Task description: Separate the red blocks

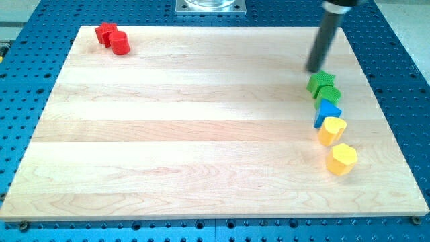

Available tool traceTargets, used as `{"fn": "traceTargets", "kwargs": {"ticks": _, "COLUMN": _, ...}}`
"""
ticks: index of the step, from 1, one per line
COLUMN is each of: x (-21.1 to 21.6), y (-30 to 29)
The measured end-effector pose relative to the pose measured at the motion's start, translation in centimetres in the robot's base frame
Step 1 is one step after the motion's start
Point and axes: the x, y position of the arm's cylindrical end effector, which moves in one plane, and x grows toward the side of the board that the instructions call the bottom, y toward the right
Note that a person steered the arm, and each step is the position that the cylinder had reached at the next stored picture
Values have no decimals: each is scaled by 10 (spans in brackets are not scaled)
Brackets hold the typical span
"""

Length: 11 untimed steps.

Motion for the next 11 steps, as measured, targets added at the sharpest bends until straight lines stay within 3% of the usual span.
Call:
{"fn": "traceTargets", "kwargs": {"ticks": 1, "x": 59, "y": -166}}
{"fn": "traceTargets", "kwargs": {"ticks": 3, "x": 2, "y": -422}}
{"fn": "traceTargets", "kwargs": {"ticks": 4, "x": -25, "y": -466}}
{"fn": "traceTargets", "kwargs": {"ticks": 5, "x": -93, "y": -457}}
{"fn": "traceTargets", "kwargs": {"ticks": 6, "x": -120, "y": -431}}
{"fn": "traceTargets", "kwargs": {"ticks": 7, "x": -84, "y": -358}}
{"fn": "traceTargets", "kwargs": {"ticks": 8, "x": -19, "y": -277}}
{"fn": "traceTargets", "kwargs": {"ticks": 9, "x": -4, "y": -211}}
{"fn": "traceTargets", "kwargs": {"ticks": 11, "x": 33, "y": -222}}
